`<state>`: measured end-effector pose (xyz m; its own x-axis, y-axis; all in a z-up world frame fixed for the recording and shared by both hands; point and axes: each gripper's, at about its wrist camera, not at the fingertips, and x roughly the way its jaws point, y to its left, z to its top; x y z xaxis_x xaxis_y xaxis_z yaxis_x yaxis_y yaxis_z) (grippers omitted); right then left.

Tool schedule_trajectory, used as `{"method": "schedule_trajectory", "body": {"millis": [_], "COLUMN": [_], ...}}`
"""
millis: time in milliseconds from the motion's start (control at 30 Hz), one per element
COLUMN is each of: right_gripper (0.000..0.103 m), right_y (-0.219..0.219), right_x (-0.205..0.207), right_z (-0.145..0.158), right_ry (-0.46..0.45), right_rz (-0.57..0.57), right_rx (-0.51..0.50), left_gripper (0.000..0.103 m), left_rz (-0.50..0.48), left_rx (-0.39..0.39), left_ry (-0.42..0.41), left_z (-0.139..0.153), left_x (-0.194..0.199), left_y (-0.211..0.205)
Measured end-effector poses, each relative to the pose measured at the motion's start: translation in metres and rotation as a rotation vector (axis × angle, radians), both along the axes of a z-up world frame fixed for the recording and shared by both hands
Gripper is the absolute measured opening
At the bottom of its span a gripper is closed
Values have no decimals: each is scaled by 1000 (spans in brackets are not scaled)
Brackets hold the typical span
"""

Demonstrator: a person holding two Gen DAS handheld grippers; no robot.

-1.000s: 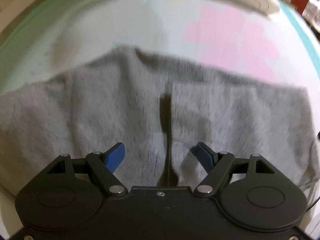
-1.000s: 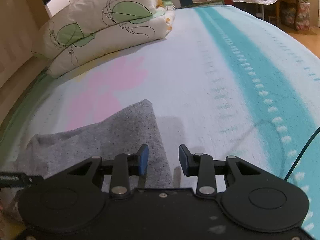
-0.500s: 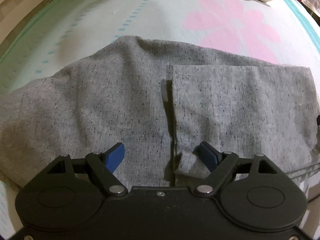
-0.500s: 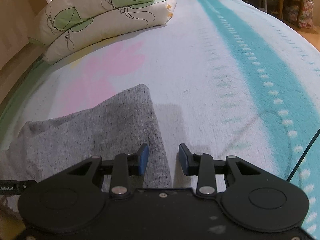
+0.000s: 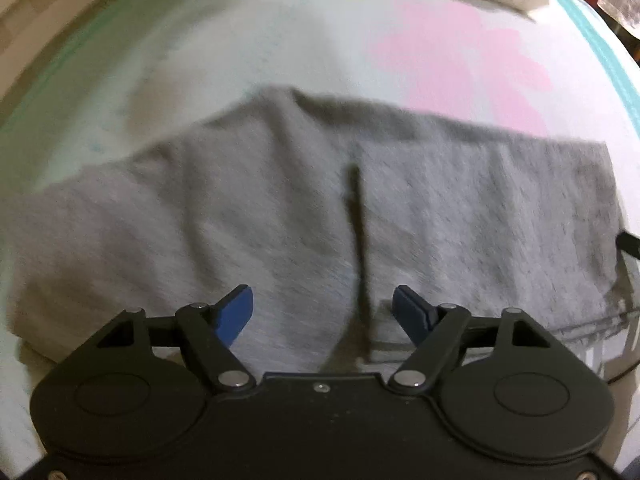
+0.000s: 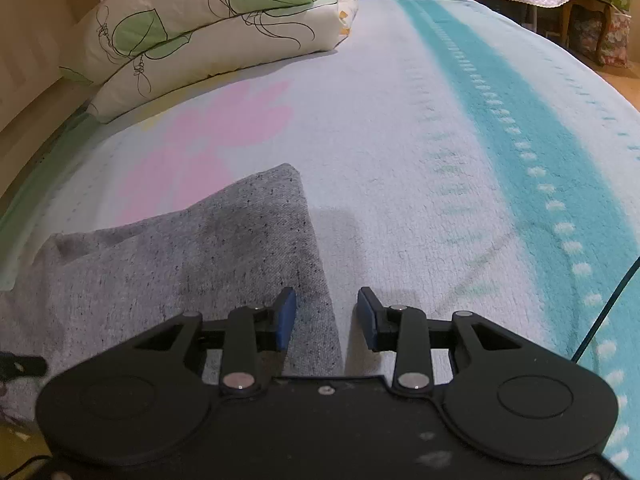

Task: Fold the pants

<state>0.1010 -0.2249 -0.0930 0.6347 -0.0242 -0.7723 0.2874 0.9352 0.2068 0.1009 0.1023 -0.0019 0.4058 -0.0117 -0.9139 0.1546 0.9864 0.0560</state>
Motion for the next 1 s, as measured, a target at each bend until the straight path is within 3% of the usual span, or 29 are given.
{"method": "schedule_trajectory", "body": {"millis": [233, 333, 533, 767, 1000], "right_gripper": [37, 37, 37, 38, 48], "right_y": [2, 4, 9, 15, 28], "right_x": [0, 0, -1, -7, -13], "right_z": [0, 1, 1, 6, 22], "right_ry": [-4, -6, -12, -40, -117], "right_rz": [3, 0, 0, 12, -16], "right_rx": [-10, -14, -33, -59, -78], "left_gripper": [79, 79, 79, 79, 78], "left_rz": [85, 173, 339, 410, 404], "left_rx": [38, 59, 23, 7, -110], "left_ry": [-73, -79, -50, 10, 51], "left_z": [41, 49, 54, 27, 7], "left_x": [17, 26, 30, 18, -3], "left_y": [73, 122, 205, 257, 275]}}
